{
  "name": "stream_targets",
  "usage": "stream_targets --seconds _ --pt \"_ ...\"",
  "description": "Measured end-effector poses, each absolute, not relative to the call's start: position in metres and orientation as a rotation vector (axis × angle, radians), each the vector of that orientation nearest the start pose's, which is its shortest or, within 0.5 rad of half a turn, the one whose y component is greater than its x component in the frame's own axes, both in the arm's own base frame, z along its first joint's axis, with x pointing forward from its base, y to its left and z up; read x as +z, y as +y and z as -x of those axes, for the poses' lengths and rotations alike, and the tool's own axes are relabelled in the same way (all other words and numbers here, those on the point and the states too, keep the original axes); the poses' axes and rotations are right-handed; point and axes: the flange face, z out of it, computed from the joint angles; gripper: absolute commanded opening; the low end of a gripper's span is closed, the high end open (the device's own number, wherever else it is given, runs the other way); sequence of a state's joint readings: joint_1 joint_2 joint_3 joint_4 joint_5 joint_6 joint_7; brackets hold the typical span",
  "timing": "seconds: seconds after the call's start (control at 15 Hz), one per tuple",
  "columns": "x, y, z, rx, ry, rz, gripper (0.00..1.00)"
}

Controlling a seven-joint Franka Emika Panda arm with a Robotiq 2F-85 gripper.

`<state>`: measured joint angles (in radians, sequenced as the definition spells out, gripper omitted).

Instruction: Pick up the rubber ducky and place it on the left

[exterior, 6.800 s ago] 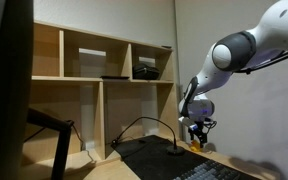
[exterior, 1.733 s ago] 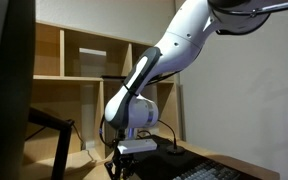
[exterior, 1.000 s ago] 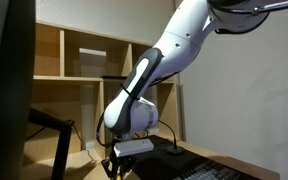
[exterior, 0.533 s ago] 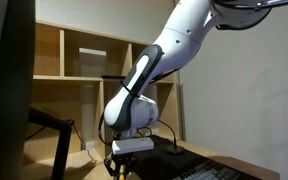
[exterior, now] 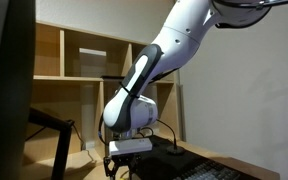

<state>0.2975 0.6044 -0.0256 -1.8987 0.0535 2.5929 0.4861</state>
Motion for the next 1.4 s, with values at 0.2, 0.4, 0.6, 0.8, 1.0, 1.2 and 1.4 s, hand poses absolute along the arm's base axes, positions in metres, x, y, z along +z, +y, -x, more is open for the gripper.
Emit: stream_targets --seconds 0.2,0.4,0.6,0.8,1.0,1.2,1.4 --pt "0.19 0.172 -0.618 -0.153 0.417 3.078 1.0" --pt "0.188 0.178 -0.613 -0.094 0.41 3.062 1.0" --pt "0.184 0.188 -0.601 0.074 0.416 3.029 1.0" --pt "0.19 0.188 -0.602 0.069 0.51 3.006 1.0" --pt "0.195 0.184 -0.608 -0.009 0.693 2.977 1.0" --pt "0.196 0.18 -0.61 -0.072 0.846 2.987 1.0" --pt "0.195 0.181 -0.608 -0.069 0.856 2.989 1.0"
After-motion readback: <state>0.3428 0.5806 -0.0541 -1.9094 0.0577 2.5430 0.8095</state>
